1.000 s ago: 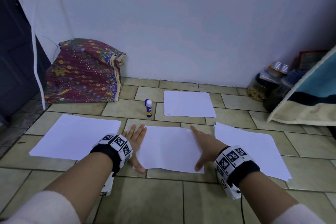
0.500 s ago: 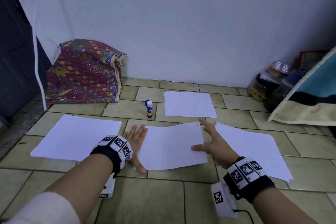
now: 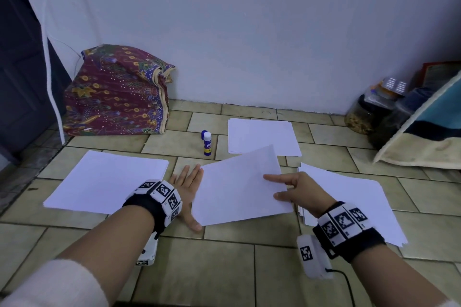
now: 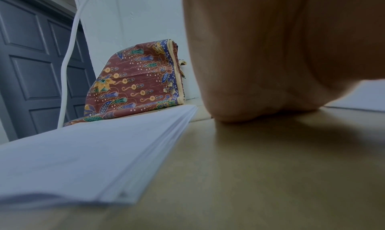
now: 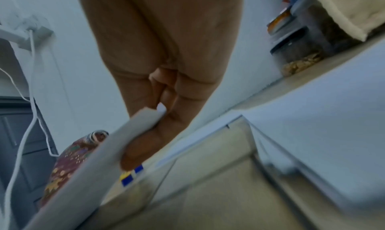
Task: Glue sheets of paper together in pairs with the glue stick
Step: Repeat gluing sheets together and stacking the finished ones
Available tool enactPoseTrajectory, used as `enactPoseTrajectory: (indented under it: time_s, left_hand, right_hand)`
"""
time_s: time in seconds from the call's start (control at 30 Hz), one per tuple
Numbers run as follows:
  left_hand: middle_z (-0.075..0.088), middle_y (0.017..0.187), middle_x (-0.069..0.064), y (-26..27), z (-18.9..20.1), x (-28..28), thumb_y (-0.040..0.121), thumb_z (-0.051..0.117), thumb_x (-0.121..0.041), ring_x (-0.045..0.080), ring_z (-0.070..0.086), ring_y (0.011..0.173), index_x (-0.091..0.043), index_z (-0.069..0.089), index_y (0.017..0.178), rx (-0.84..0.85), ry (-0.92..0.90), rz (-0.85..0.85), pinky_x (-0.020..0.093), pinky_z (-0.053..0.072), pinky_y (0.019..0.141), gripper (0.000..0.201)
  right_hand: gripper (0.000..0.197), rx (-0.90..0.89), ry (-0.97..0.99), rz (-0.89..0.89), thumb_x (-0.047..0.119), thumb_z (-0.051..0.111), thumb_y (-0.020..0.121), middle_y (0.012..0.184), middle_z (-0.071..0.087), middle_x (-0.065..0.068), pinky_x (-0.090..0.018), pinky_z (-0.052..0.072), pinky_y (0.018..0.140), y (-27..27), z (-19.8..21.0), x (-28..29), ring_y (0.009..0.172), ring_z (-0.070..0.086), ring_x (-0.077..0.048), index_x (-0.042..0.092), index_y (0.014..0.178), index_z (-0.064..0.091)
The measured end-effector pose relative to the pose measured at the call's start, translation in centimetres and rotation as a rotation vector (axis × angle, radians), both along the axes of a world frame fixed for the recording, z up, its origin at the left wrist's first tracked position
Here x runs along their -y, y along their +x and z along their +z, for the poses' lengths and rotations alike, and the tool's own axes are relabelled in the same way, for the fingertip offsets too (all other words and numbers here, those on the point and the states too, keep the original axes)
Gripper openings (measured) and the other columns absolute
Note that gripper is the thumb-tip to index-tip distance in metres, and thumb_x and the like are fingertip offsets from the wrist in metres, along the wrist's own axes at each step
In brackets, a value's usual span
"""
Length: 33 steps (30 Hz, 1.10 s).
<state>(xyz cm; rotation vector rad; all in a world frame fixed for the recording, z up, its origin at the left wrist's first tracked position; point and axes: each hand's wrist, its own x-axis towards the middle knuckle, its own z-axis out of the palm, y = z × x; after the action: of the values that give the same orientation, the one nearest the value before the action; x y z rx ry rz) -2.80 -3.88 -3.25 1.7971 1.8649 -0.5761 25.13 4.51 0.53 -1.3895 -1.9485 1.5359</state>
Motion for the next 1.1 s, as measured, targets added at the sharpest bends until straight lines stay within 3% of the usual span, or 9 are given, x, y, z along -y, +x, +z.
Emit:
enactPoseTrajectory:
  time_s: [0.23,0.33,0.47,0.57,0.7,0.8,0.9,1.0,1.1]
  left_hand:
    - [-0.043,0.148,0.004,0.3,0.4,0.3,0.063,0.071,-0.071,0.027,-0.038,0.137,-0.011,-0.037,0.141,0.006,-0.007,0.025,0.046,-0.015,0.115,0.146]
    - [-0.042,0.149,0.002,0.1,0.3,0.3,0.047,0.061,-0.086,0.027,-0.038,0.137,-0.012,-0.035,0.142,0.032,-0.003,0.028,0.049,-0.016,0.114,0.154]
    - [-0.037,0.152,0.001,0.3,-0.1,0.0,0.021,0.019,-0.091,0.027,-0.033,0.14,-0.012,-0.029,0.146,0.031,0.004,0.058,0.049,-0.013,0.115,0.155]
    - [-0.034,0.154,0.0,0.4,-0.2,-0.2,0.029,0.019,-0.091,0.025,-0.029,0.142,-0.013,-0.025,0.148,0.045,0.033,0.088,0.046,-0.011,0.115,0.148]
    - [-0.035,0.153,-0.001,0.6,-0.5,0.0,0.07,0.056,-0.079,0.025,-0.03,0.142,-0.013,-0.026,0.147,0.022,0.057,0.093,0.046,-0.013,0.115,0.13]
    - [-0.035,0.153,0.0,0.6,-0.3,0.1,0.057,0.049,-0.083,0.025,-0.03,0.141,-0.014,-0.027,0.147,0.016,0.048,0.092,0.047,-0.012,0.115,0.137]
    - [-0.036,0.153,0.0,0.6,-0.2,0.1,0.044,0.038,-0.082,0.025,-0.031,0.141,-0.014,-0.028,0.147,0.045,0.031,0.105,0.048,-0.012,0.116,0.14]
    - [-0.036,0.153,-0.001,0.4,-0.5,-0.1,0.027,0.025,-0.088,0.025,-0.031,0.141,-0.015,-0.028,0.146,0.052,0.02,0.101,0.048,-0.013,0.115,0.15]
    - [-0.037,0.152,-0.001,0.3,-0.6,-0.3,0.043,0.041,-0.088,0.024,-0.033,0.14,-0.016,-0.029,0.146,0.045,0.019,0.099,0.048,-0.015,0.115,0.144]
  right_hand:
    - [0.055,-0.029,0.148,-0.058,-0.014,0.063,0.079,0.117,0.066,0.0,-0.027,0.05,0.093,2.3,3.8,-4.3,0.093,0.062,-0.011,0.031,0.111,0.065]
    - [0.056,-0.113,0.147,-0.148,-0.017,0.056,0.082,0.115,0.065,-0.007,-0.012,0.054,0.072,3.3,4.9,-6.2,0.077,0.065,-0.001,0.022,0.122,0.057]
    - [0.056,-0.044,0.22,-0.276,-0.017,0.051,0.085,0.061,0.063,0.012,-0.004,0.038,0.044,2.0,4.5,-9.3,0.041,0.051,0.004,0.022,0.126,0.052]
    - [0.049,0.076,0.192,-0.294,-0.01,0.054,0.088,0.046,0.053,0.013,-0.007,0.035,0.038,0.9,2.9,-12.2,0.036,0.045,0.0,0.021,0.125,0.06]
    - [0.046,0.171,0.195,-0.269,-0.006,0.054,0.089,0.03,0.044,0.017,-0.006,0.029,0.033,-0.4,1.2,-14.3,0.027,0.041,0.002,0.03,0.118,0.058]
    - [0.045,0.204,0.204,-0.269,-0.006,0.052,0.09,0.053,0.053,0.004,-0.005,0.028,0.032,-1.3,1.0,-14.8,0.031,0.044,0.002,0.026,0.121,0.059]
    - [0.048,0.244,0.203,-0.256,-0.008,0.051,0.089,0.101,0.054,-0.007,-0.004,0.034,0.038,-2.0,0.5,-15.9,0.066,0.051,-0.012,0.022,0.126,0.059]
    - [0.049,0.259,0.178,-0.258,-0.009,0.051,0.088,0.113,0.054,-0.01,-0.013,0.037,0.053,-2.4,-0.1,-16.7,0.087,0.048,-0.02,0.019,0.127,0.061]
    - [0.049,0.287,0.183,-0.247,-0.013,0.052,0.086,0.132,0.052,-0.012,-0.02,0.039,0.073,-2.7,-0.7,-17.1,0.102,0.051,-0.025,0.015,0.125,0.061]
